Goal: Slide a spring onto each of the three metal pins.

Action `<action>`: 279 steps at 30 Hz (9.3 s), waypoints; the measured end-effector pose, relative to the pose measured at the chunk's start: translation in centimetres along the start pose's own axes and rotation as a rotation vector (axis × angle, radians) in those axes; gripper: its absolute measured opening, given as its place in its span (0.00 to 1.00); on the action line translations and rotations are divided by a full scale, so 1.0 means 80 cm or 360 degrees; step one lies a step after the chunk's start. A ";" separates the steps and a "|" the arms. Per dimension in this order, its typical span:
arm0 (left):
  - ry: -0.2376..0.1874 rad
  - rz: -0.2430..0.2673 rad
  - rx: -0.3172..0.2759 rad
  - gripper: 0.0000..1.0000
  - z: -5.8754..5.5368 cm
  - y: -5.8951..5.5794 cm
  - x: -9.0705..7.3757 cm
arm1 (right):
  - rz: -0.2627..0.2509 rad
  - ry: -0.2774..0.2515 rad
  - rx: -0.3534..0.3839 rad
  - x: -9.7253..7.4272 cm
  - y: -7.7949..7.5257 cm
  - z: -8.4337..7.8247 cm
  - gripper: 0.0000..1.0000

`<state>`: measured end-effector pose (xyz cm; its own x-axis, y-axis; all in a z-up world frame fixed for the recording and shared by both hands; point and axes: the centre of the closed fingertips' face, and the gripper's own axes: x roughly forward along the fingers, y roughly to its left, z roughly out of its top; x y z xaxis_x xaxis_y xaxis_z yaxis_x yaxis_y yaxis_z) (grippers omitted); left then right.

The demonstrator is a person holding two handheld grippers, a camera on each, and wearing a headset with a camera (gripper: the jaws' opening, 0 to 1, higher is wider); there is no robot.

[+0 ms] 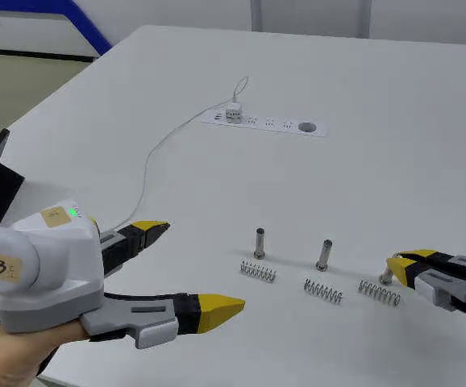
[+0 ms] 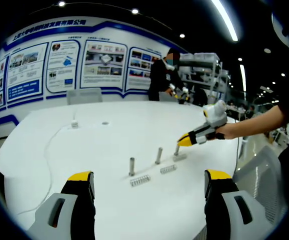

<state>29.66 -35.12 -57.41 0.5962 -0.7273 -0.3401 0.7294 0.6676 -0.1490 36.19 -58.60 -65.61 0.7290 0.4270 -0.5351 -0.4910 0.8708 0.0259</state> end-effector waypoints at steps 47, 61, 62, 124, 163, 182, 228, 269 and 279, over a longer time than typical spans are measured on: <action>0.0006 0.0025 -0.0015 0.93 0.003 0.008 -0.007 | 0.0390 0.0230 -0.0295 0.007 0.030 -0.065 0.16; 0.0022 -0.0021 -0.0001 0.93 0.004 0.000 0.006 | 0.0416 0.0195 -0.0392 -0.001 0.038 -0.064 0.11; 0.0023 -0.0025 0.0002 0.93 0.004 -0.001 0.007 | 0.0420 0.0199 -0.0388 -0.002 0.038 -0.064 0.11; 0.0153 -0.0751 0.0427 0.34 -0.003 -0.154 0.088 | 0.1044 0.0031 -0.0983 -0.097 0.185 0.027 0.10; 0.0212 -0.0834 0.0747 0.10 -0.015 -0.160 0.085 | 0.1089 0.0034 -0.1071 -0.096 0.192 0.025 0.11; 0.0181 -0.0878 0.0801 0.10 -0.007 -0.167 0.082 | 0.1101 0.0010 -0.0969 -0.098 0.186 0.030 0.17; 0.0133 -0.0878 0.0807 0.09 0.001 -0.168 0.085 | 0.1269 -0.0200 -0.0611 -0.125 0.209 0.073 0.11; 0.0033 -0.0584 0.0547 0.43 0.026 -0.104 0.070 | 0.0750 -0.0083 -0.0653 -0.102 0.094 0.102 0.11; -0.0057 -0.0483 0.0446 0.46 0.048 -0.082 0.061 | 0.0468 0.0100 -0.0560 -0.071 0.032 0.082 0.11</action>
<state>29.08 -43.66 -54.51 0.3474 -0.8929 -0.2863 0.9342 0.3561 0.0229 33.90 -57.18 -56.91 0.5093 0.6185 -0.5984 -0.8127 0.5744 -0.0979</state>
